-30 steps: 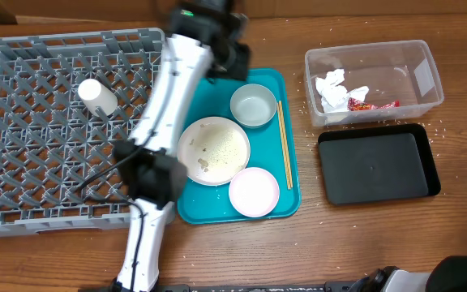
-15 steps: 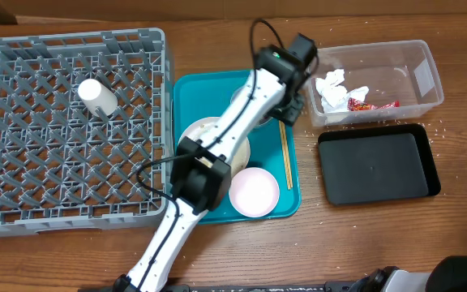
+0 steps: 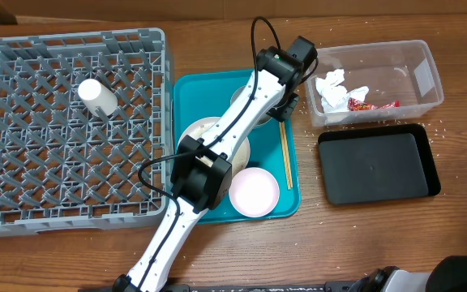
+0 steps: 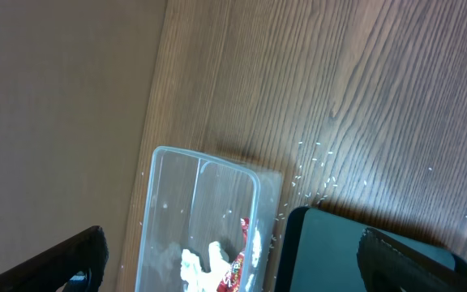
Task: Sort waste into correct bins and load items into the dishwasher
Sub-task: 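Grasp the grey bowl rim and carry it to the rack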
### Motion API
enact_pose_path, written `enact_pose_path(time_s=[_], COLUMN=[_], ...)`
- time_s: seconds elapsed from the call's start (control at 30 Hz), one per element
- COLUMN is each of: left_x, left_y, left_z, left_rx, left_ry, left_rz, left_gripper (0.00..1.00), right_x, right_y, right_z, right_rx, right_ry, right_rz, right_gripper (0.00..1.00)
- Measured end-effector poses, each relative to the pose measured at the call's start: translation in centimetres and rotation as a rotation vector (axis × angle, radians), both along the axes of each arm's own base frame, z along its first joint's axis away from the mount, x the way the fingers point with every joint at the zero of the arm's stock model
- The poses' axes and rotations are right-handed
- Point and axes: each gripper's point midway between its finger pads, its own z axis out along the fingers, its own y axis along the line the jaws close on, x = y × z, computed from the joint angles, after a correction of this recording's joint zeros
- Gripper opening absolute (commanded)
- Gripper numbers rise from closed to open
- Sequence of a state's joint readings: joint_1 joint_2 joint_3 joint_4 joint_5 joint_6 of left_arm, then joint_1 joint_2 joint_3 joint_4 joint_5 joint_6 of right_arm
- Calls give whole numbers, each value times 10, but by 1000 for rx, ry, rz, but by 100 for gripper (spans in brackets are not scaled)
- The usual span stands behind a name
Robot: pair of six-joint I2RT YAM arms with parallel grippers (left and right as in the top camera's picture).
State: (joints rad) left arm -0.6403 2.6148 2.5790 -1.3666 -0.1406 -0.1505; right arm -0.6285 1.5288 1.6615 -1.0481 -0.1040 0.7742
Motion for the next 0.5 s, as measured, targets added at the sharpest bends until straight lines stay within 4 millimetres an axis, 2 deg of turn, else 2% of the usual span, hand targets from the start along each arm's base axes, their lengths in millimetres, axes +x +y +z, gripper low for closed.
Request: enact_pose_path(time_s=[0.23,0.4,0.5], left_x=[-10,-11,-13], left_y=[4,3,3], left_z=[-19,-20,-20], left_rx=[18,8,9], left_ry=[57,64,70], left_rz=[7,21,26], left_gripper=[23,4,4], right_x=[0,0,0], right_y=[0,0,0], right_z=[0,0,0], right_rx=[0,0,0], right_ry=[0,1,0], right_rz=[0,-1,0], right_gripper=[100,100,100])
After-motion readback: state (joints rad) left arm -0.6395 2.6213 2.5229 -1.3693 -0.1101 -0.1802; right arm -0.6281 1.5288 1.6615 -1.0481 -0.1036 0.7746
